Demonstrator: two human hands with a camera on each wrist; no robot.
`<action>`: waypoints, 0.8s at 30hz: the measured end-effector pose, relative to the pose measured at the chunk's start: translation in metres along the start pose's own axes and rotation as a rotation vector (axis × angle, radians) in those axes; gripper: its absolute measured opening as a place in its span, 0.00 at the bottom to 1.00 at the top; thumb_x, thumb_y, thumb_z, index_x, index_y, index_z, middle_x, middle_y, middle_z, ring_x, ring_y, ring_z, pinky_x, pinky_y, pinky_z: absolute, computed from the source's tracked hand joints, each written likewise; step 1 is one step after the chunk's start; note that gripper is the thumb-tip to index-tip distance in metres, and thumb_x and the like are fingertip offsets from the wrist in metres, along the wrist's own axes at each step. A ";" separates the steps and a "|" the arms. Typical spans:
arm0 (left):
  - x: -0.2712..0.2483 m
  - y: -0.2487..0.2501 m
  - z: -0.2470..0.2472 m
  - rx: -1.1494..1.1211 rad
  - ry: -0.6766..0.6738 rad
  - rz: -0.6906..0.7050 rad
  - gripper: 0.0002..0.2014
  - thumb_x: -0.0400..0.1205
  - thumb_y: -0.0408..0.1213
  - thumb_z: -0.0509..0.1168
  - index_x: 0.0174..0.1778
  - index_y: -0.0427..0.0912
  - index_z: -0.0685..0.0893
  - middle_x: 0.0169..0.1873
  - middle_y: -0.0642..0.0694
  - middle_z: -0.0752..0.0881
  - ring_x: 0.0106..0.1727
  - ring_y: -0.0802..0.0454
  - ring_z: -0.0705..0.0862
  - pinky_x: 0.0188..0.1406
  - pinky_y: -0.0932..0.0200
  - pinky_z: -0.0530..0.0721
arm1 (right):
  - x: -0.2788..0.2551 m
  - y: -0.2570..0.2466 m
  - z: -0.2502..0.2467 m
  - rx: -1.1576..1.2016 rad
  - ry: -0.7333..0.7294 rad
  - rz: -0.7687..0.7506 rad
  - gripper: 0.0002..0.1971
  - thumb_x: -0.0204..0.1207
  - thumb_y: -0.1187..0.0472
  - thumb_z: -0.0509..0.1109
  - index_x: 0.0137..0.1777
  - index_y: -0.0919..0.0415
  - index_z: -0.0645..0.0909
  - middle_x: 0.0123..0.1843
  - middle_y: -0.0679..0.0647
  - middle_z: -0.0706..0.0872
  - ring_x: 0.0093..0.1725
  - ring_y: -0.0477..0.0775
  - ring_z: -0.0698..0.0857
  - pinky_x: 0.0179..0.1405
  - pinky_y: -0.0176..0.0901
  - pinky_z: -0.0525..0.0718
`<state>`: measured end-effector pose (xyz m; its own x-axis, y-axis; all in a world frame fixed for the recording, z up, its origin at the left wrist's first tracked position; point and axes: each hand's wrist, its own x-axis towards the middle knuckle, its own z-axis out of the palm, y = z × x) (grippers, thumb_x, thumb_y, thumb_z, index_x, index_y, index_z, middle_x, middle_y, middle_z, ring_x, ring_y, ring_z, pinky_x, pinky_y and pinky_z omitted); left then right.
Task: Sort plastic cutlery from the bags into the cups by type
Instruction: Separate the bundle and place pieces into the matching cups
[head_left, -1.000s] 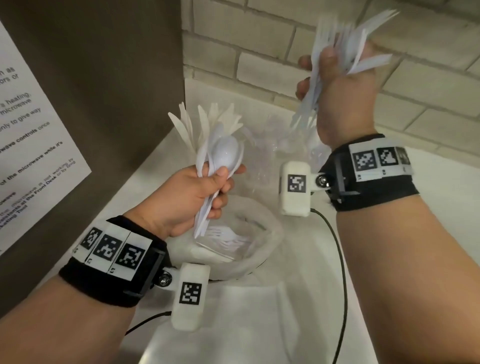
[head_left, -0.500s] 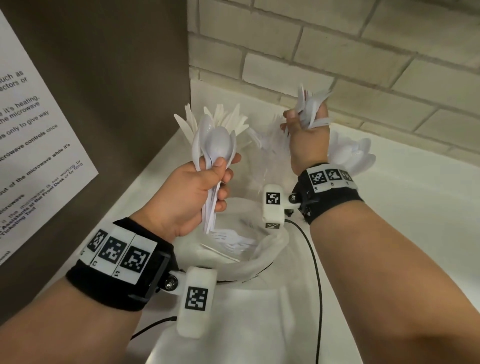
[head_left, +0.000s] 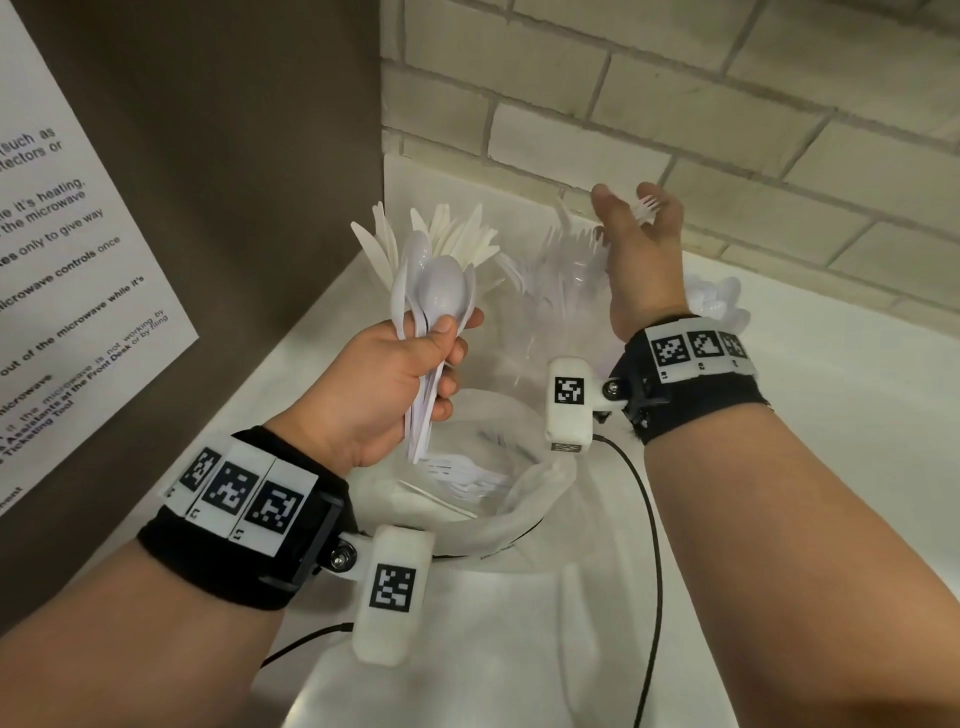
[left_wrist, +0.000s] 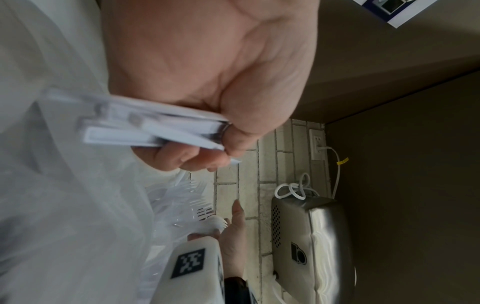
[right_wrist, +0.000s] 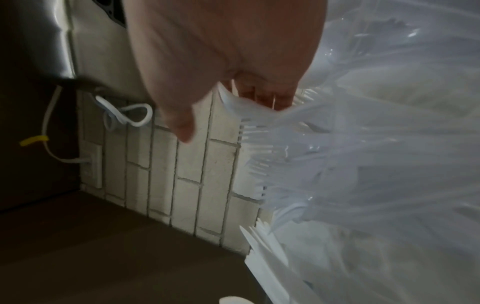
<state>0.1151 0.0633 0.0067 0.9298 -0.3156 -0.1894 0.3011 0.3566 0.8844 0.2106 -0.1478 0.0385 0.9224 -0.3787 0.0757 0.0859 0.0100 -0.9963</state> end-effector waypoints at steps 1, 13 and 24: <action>0.000 0.000 0.001 0.003 0.002 -0.001 0.12 0.86 0.39 0.59 0.60 0.40 0.84 0.31 0.50 0.77 0.27 0.55 0.72 0.22 0.64 0.73 | 0.001 0.001 -0.002 -0.022 0.018 -0.050 0.31 0.68 0.49 0.75 0.70 0.42 0.66 0.61 0.52 0.82 0.58 0.48 0.83 0.57 0.42 0.80; 0.002 -0.001 0.001 0.000 0.014 -0.006 0.11 0.86 0.39 0.60 0.59 0.41 0.84 0.30 0.51 0.78 0.27 0.56 0.73 0.22 0.64 0.74 | -0.005 0.016 -0.006 -0.332 -0.052 -0.327 0.19 0.82 0.64 0.62 0.71 0.53 0.78 0.71 0.51 0.80 0.67 0.44 0.79 0.68 0.31 0.74; 0.002 -0.001 0.001 -0.005 0.022 0.001 0.12 0.86 0.39 0.60 0.59 0.41 0.85 0.31 0.51 0.78 0.28 0.56 0.73 0.23 0.63 0.74 | 0.026 -0.005 0.017 -0.971 -0.169 -0.364 0.18 0.77 0.64 0.59 0.60 0.49 0.85 0.67 0.50 0.83 0.69 0.56 0.77 0.67 0.44 0.76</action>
<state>0.1165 0.0617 0.0062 0.9346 -0.2960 -0.1973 0.3008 0.3615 0.8825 0.2410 -0.1421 0.0462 0.9484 -0.0751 0.3081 0.0988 -0.8532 -0.5122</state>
